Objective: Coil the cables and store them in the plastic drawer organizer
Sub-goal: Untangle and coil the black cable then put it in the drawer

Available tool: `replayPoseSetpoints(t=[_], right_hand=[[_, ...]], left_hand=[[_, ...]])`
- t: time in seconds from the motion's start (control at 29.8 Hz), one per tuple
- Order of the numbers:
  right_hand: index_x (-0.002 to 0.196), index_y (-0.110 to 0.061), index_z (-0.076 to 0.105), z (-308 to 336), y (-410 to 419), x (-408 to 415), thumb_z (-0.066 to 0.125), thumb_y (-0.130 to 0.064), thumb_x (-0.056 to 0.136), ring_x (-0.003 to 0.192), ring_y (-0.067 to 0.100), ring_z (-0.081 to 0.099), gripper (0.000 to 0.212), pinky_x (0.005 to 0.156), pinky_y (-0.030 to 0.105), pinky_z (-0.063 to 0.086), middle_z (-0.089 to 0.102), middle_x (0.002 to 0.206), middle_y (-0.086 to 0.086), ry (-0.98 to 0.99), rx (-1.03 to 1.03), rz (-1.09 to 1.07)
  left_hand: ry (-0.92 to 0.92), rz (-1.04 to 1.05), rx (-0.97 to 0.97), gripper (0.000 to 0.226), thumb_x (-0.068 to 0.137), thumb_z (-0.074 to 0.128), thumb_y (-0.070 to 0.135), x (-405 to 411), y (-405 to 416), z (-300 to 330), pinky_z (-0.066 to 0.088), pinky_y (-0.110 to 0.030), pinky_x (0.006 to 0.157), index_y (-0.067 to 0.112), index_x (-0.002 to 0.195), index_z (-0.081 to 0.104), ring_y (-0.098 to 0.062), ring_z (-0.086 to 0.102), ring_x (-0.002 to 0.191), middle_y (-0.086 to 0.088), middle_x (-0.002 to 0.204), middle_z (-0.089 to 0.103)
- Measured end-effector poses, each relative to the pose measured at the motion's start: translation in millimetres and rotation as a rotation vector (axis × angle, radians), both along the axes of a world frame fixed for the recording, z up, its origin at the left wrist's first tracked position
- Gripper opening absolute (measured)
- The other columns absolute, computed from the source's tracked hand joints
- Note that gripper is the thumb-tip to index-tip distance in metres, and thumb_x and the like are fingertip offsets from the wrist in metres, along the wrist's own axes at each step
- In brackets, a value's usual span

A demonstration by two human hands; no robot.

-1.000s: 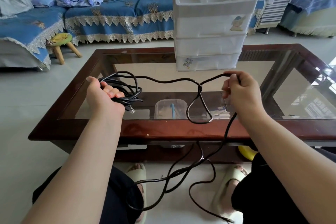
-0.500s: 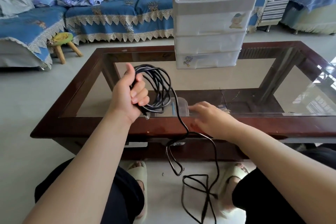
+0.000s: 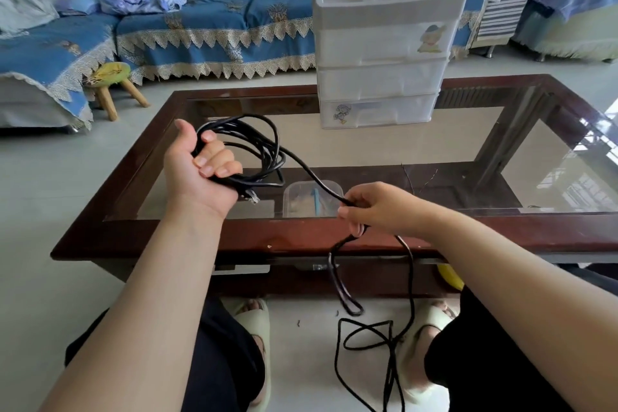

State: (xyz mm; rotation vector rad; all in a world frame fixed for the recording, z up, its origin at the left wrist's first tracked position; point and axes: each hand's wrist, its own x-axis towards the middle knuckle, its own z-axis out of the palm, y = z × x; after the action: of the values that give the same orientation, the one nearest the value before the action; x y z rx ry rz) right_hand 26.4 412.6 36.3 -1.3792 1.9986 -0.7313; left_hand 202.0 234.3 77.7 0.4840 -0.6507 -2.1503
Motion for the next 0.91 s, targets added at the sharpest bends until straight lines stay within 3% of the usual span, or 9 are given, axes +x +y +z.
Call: replayPoseSetpoints(t=[0.1,0.23,0.37,0.47,0.6,0.7,0.8,0.91], right_hand=[[0.098,-0.017,0.056,-1,-1,-5,0.058,-0.026,0.093,0.064,0.004,0.065,0.011,0.060,0.011,0.043,0.073,0.073,-0.002,-0.045,0.065,0.024],[0.098,-0.016,0.049,1,-4,-3,0.053,-0.025,0.095,0.054,-0.001,0.056,0.010,0.055,0.010,0.037,0.069,0.066,-0.005,-0.032,-0.007,-0.013],[0.102,-0.019,0.050,2,-2,7,0.051,-0.035,0.095,0.067,-0.007,0.058,0.018,0.066,0.013,0.042,0.073,0.079,-0.009,-0.052,0.073,0.059],[0.094,-0.019,0.049,-9,-5,17,0.048,-0.027,0.097,0.051,-0.004,0.051,0.009,0.055,0.013,0.036,0.070,0.071,-0.007,0.075,0.000,0.039],[0.084,-0.012,0.051,-9,-11,29,0.046,-0.020,0.097,0.036,0.002,0.045,0.016,0.048,0.014,0.037,0.055,0.048,-0.004,-0.109,-0.118,-0.204],[0.079,-0.010,0.054,-5,-15,43,0.046,-0.019,0.098,0.031,0.005,0.039,0.023,0.044,0.022,0.040,0.047,0.048,-0.004,-0.335,-0.019,-0.280],[0.078,-0.008,0.052,4,-21,54,0.042,-0.019,0.101,0.027,0.002,0.030,0.027,0.034,0.014,0.029,0.039,0.042,-0.005,-0.712,0.101,-0.343],[0.078,-0.010,0.051,14,-25,51,0.040,-0.024,0.102,0.026,0.000,0.028,0.030,0.035,0.010,0.027,0.039,0.037,-0.009,-0.945,0.227,-0.329]], left_hand=[[0.016,0.063,0.062,0.046,0.098,0.040,0.048,-2,0,-1,0.022,-0.016,0.035,0.017,0.065,0.045,-0.006,0.024,0.030,0.010,0.038,0.027],[0.095,0.119,0.180,0.046,0.099,0.041,0.045,1,-8,0,0.025,-0.016,0.035,0.015,0.065,0.045,-0.006,0.025,0.030,0.011,0.038,0.030],[0.127,0.148,0.224,0.046,0.099,0.042,0.043,3,-10,2,0.026,-0.015,0.035,0.014,0.064,0.045,-0.006,0.025,0.030,0.010,0.037,0.030],[0.097,0.140,0.179,0.046,0.099,0.042,0.045,1,-7,1,0.025,-0.016,0.035,0.014,0.066,0.047,-0.006,0.025,0.031,0.011,0.038,0.030],[-0.059,0.152,-0.068,0.047,0.099,0.037,0.051,-8,5,3,0.022,-0.018,0.037,0.018,0.066,0.047,-0.006,0.022,0.034,0.010,0.042,0.026],[-0.170,0.152,-0.290,0.046,0.100,0.035,0.048,-22,27,1,0.023,-0.021,0.037,0.019,0.064,0.042,-0.007,0.023,0.036,0.009,0.042,0.029],[-0.294,0.150,-0.599,0.048,0.100,0.037,0.043,-34,51,-9,0.029,-0.023,0.038,0.019,0.059,0.041,-0.010,0.030,0.033,0.008,0.039,0.033],[-0.453,0.163,-0.972,0.053,0.089,0.040,0.059,-39,65,-20,0.040,-0.032,0.040,0.010,0.068,0.045,-0.013,0.041,0.035,0.005,0.042,0.042]])
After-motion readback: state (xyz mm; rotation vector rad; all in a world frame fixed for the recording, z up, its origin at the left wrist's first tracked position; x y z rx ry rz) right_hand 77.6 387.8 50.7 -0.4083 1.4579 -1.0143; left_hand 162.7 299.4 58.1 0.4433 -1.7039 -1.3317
